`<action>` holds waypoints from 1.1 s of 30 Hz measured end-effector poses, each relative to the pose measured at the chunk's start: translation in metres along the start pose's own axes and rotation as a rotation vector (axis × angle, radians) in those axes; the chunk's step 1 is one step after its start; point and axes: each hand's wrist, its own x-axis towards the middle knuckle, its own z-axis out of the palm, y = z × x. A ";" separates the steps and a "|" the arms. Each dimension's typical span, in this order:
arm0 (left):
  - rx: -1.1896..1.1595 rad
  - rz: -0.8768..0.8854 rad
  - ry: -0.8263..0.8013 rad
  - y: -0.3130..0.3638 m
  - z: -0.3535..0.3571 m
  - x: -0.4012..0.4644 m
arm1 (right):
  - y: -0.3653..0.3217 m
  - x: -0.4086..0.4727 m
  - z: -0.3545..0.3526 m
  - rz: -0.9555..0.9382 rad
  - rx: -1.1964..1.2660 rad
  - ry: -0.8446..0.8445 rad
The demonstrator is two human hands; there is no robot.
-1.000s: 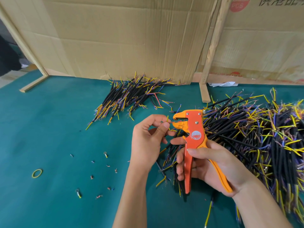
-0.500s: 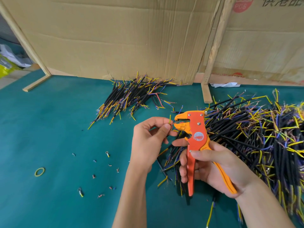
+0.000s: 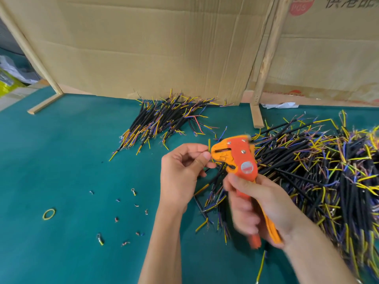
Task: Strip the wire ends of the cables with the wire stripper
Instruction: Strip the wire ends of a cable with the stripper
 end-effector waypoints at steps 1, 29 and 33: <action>0.029 -0.009 0.005 -0.001 0.001 0.000 | 0.000 0.002 0.001 -0.027 -0.006 0.045; 0.174 0.112 -0.076 0.002 -0.003 0.000 | -0.020 -0.020 -0.030 -0.052 -0.033 -0.172; 0.171 0.112 -0.072 0.001 -0.003 0.000 | -0.017 -0.018 -0.022 -0.041 -0.026 -0.156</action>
